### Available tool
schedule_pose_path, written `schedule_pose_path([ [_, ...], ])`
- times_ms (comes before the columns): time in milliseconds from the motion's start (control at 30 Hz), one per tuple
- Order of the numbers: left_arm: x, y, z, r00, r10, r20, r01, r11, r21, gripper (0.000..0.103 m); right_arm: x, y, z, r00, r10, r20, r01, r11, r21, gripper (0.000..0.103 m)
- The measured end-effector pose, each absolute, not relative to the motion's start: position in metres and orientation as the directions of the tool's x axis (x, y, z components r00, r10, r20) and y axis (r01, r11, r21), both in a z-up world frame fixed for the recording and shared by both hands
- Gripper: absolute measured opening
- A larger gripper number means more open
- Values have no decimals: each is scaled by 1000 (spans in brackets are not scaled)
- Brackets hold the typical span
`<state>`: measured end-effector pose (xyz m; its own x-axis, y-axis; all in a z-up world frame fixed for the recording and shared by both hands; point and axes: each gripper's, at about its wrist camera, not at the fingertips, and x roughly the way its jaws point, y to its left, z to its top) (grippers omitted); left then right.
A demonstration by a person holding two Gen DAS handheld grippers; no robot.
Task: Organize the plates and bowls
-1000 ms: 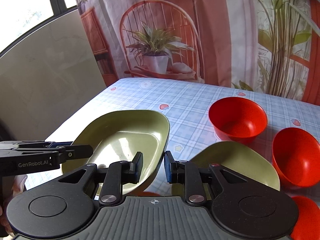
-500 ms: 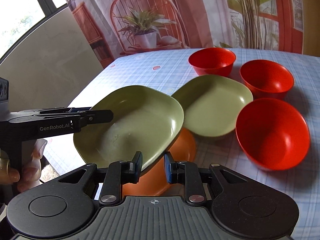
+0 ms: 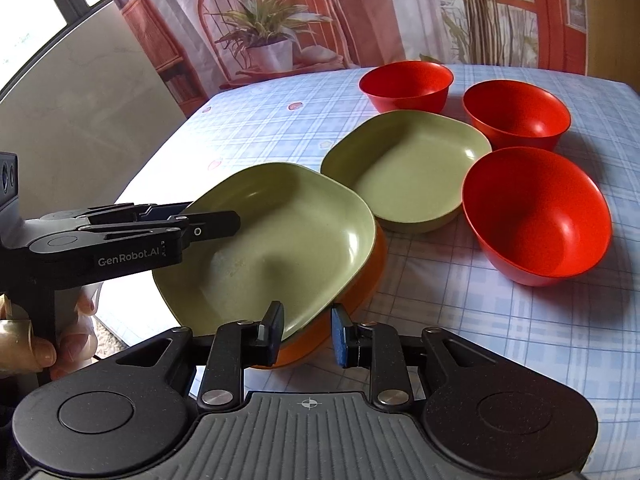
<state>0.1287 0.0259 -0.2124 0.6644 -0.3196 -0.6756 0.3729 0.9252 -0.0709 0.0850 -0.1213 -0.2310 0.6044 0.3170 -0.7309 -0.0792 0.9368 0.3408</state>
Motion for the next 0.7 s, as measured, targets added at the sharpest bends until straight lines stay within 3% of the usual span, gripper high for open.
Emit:
schedule_pose_path([
  [467,134,33,-221,629,-356,-691,380,916,-126,40,83,-127,-231,616,283,-735,-54,946,319,30],
  [700,133,42,-227,616,-366,-697,346,921,-178,40,88,-133,-243,585,313,-748,-17,927,374,30],
])
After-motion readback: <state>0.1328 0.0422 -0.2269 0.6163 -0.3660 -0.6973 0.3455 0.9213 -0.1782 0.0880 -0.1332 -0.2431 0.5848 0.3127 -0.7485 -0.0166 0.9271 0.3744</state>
